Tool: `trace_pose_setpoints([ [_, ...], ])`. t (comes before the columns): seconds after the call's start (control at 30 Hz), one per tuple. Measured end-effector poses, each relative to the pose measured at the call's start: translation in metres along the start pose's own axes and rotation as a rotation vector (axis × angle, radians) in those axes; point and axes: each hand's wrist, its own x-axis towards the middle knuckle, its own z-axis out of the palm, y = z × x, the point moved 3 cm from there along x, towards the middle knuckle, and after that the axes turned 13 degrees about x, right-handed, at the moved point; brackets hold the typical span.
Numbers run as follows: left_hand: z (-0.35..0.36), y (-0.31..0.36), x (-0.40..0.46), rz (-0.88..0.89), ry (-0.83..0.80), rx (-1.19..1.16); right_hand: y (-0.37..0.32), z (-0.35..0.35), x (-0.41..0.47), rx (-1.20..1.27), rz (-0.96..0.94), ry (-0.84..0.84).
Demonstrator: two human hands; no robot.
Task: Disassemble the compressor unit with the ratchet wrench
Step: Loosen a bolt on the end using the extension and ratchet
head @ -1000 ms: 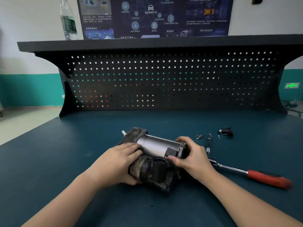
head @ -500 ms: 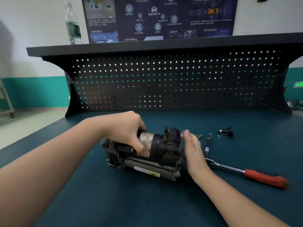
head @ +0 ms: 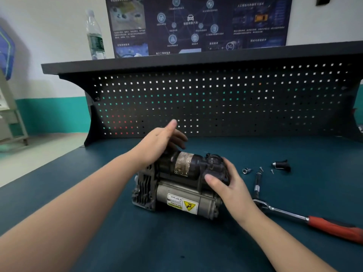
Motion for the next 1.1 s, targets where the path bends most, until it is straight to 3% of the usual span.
trace_pose_setpoints([
  [0.1,-0.002,-0.016,-0.013,-0.003,0.179,-0.156,-0.014,-0.007,-0.003,-0.272,0.006,-0.047],
  [0.2,0.006,-0.026,-0.024,0.087,0.189,0.128,-0.031,-0.045,-0.005,-0.572,-0.055,0.128],
  [0.23,0.008,-0.026,-0.025,0.129,0.213,0.244,-0.033,-0.065,-0.007,-0.707,-0.005,0.221],
  [0.3,0.009,-0.025,-0.025,0.192,0.269,0.358,-0.028,-0.099,-0.021,-1.089,0.282,0.262],
  [0.37,0.008,-0.024,-0.024,0.218,0.29,0.366,-0.01,-0.117,-0.034,-1.315,0.516,0.125],
  [0.4,0.007,-0.025,-0.024,0.224,0.299,0.359,-0.002,-0.12,-0.036,-1.343,0.524,0.056],
  [0.5,0.005,-0.024,-0.024,0.225,0.333,0.326,0.01,-0.113,-0.032,-1.309,0.327,-0.016],
  [0.67,0.002,-0.025,-0.026,0.141,0.345,0.232,0.004,-0.102,-0.032,-1.401,0.091,0.02],
  [0.87,0.004,-0.028,-0.027,0.109,0.346,0.214,-0.071,-0.09,-0.044,-1.01,-0.212,0.335],
  [0.97,0.003,-0.026,-0.038,0.122,0.476,0.154,-0.117,-0.072,-0.063,-0.39,-0.33,0.43],
  [1.03,0.007,-0.022,-0.057,0.093,0.692,0.012,-0.132,-0.055,-0.073,0.195,-0.217,0.46],
  [1.1,0.021,-0.014,-0.08,0.031,0.85,-0.183,-0.133,-0.032,-0.08,0.587,-0.03,0.477],
])
